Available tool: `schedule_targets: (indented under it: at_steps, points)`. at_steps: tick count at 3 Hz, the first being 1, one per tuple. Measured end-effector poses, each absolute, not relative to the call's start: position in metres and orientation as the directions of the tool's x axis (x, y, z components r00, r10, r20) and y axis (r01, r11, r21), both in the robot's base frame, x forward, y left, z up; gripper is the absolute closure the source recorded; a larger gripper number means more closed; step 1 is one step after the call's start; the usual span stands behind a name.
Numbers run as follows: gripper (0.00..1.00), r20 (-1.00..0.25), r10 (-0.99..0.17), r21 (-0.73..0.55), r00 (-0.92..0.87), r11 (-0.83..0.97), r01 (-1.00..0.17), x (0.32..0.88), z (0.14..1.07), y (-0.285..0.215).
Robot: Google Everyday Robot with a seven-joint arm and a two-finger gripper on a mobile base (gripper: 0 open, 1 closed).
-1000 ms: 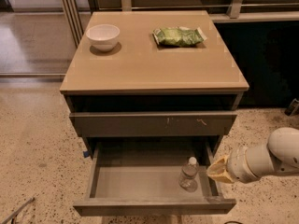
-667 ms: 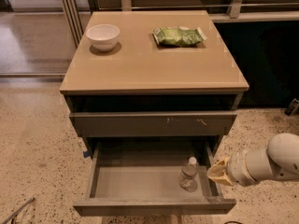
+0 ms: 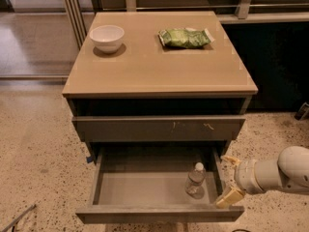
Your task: Pick water bottle from middle drawer and place on counter
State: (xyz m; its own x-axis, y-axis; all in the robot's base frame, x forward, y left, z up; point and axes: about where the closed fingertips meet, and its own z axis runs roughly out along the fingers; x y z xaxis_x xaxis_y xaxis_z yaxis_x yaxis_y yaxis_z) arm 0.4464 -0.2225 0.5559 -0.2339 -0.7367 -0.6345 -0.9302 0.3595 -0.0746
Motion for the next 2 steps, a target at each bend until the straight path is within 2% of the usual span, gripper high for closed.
schedule_targets:
  at_steps: [2]
  points:
    - [0.0, -0.717, -0.658, -0.065, -0.23, 0.392, -0.918, 0.474, 0.519, -0.21]
